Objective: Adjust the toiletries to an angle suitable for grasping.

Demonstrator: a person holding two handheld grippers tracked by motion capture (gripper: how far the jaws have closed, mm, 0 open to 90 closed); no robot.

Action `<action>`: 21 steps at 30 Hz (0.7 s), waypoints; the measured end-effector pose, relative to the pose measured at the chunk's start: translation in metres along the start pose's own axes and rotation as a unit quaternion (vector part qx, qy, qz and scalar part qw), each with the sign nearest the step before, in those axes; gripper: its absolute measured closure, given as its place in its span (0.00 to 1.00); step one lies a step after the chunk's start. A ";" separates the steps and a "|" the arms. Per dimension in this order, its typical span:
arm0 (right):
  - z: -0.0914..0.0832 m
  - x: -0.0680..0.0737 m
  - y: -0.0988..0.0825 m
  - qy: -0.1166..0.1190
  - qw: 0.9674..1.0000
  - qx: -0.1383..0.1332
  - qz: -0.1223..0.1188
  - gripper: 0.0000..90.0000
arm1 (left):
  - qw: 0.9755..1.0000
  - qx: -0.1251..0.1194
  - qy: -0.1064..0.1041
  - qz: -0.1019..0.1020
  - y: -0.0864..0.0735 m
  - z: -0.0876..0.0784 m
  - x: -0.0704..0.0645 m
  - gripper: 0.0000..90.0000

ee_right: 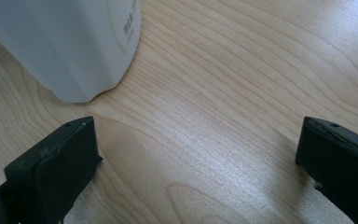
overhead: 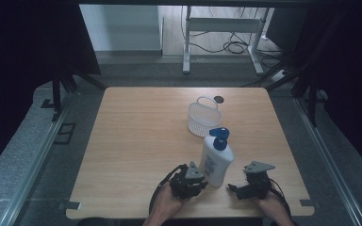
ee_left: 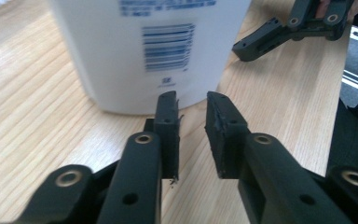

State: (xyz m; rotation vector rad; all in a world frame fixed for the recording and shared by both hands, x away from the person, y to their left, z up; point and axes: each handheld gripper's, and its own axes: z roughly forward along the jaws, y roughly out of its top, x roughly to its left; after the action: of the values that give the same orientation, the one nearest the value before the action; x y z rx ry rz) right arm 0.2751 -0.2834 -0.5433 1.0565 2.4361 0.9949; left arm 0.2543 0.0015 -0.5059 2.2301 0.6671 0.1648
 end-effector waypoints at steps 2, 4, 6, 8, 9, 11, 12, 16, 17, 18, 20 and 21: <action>0.000 0.000 0.000 0.000 1.000 0.000 0.000 0.00 | 1.000 -0.001 0.002 -0.001 -0.001 -0.002 0.001 0.78; 0.000 0.000 0.000 0.000 1.000 0.000 0.000 0.00 | 1.000 -0.004 0.008 -0.005 -0.003 -0.009 0.003 0.73; 0.000 0.000 0.000 0.000 1.000 0.000 0.000 0.00 | 1.000 -0.006 0.014 -0.008 -0.005 -0.013 0.004 0.70; 0.000 0.000 0.000 0.000 1.000 0.000 0.000 0.00 | 1.000 -0.005 0.020 -0.010 -0.007 -0.017 0.006 0.66; 0.000 0.000 0.000 0.000 1.000 0.000 0.000 0.00 | 1.000 -0.005 0.024 -0.010 -0.007 -0.019 0.006 0.64; 0.000 0.000 0.000 0.000 1.000 0.000 0.000 0.00 | 1.000 -0.005 0.027 -0.011 -0.009 -0.021 0.007 0.61; 0.000 0.000 0.000 0.000 1.000 0.000 0.000 0.00 | 0.999 -0.005 0.032 -0.011 -0.011 -0.024 0.008 0.59; 0.000 0.000 0.000 0.000 1.000 0.000 0.000 0.00 | 0.999 -0.006 0.045 -0.009 -0.018 -0.031 0.010 0.52; 0.000 0.000 0.000 0.000 1.000 0.000 0.000 0.00 | 0.999 -0.006 0.045 -0.009 -0.018 -0.031 0.010 0.50; 0.000 0.000 0.000 0.000 1.000 0.000 0.000 0.00 | 0.999 -0.007 0.047 -0.013 -0.020 -0.033 0.011 0.50; 0.000 0.000 0.000 0.000 1.000 0.000 0.000 0.00 | 0.999 -0.009 0.050 -0.018 -0.023 -0.036 0.013 0.45; 0.000 0.000 0.000 0.000 1.000 0.000 0.000 0.00 | 0.998 -0.011 0.052 -0.022 -0.025 -0.038 0.014 0.43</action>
State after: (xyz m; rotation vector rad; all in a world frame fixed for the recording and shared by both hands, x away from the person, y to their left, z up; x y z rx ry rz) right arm 0.2751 -0.2834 -0.5433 1.0554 2.4369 0.9946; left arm 0.2433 0.0477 -0.4993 2.1950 0.7678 0.2668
